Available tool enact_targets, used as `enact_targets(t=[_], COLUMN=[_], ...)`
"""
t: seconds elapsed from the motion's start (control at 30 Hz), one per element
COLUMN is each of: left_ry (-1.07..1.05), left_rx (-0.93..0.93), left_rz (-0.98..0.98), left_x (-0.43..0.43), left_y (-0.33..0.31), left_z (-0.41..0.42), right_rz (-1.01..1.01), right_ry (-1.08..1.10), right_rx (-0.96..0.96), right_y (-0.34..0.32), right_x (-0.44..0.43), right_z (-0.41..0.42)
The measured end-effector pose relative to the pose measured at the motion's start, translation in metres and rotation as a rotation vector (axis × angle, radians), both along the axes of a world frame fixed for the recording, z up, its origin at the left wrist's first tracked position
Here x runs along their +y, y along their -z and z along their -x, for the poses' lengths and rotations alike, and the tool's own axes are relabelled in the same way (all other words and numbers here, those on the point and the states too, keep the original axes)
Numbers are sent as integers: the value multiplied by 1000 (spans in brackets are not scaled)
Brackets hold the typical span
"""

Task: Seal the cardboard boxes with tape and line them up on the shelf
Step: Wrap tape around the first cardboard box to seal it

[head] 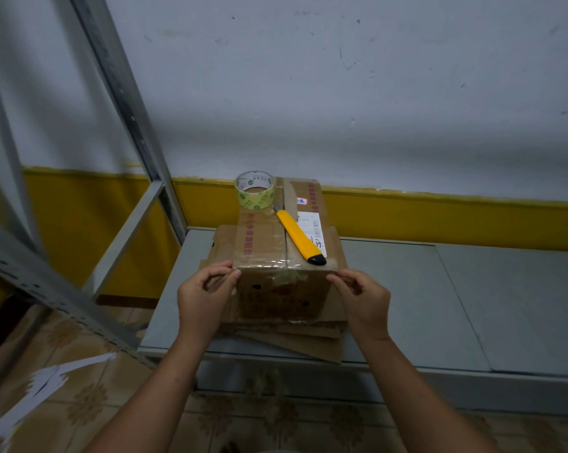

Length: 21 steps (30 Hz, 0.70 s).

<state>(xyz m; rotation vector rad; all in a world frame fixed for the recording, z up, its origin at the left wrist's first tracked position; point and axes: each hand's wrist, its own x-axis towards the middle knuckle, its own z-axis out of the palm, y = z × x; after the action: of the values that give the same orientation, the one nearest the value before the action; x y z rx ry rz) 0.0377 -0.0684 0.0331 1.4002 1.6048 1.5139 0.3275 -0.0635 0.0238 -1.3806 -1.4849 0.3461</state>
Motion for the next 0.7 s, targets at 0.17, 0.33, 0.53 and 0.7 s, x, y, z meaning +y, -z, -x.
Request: enact_targets(t=[0.17, 0.33, 0.53, 0.7], left_ry=[124, 210, 276, 339], left_rx=[17, 81, 229, 235], left_rz=[35, 98, 101, 120], left_x=[-1, 12, 20, 22], left_y=[1, -9, -18, -19], left_z=[10, 31, 37, 44], right_rz=[48, 245, 316, 337], right_ry=[-51, -132, -164, -150], right_rx=[34, 9, -6, 12], right_y=[1, -9, -19, -23], right_x=[-7, 6, 10, 8], right_z=[-6, -27, -28, -27])
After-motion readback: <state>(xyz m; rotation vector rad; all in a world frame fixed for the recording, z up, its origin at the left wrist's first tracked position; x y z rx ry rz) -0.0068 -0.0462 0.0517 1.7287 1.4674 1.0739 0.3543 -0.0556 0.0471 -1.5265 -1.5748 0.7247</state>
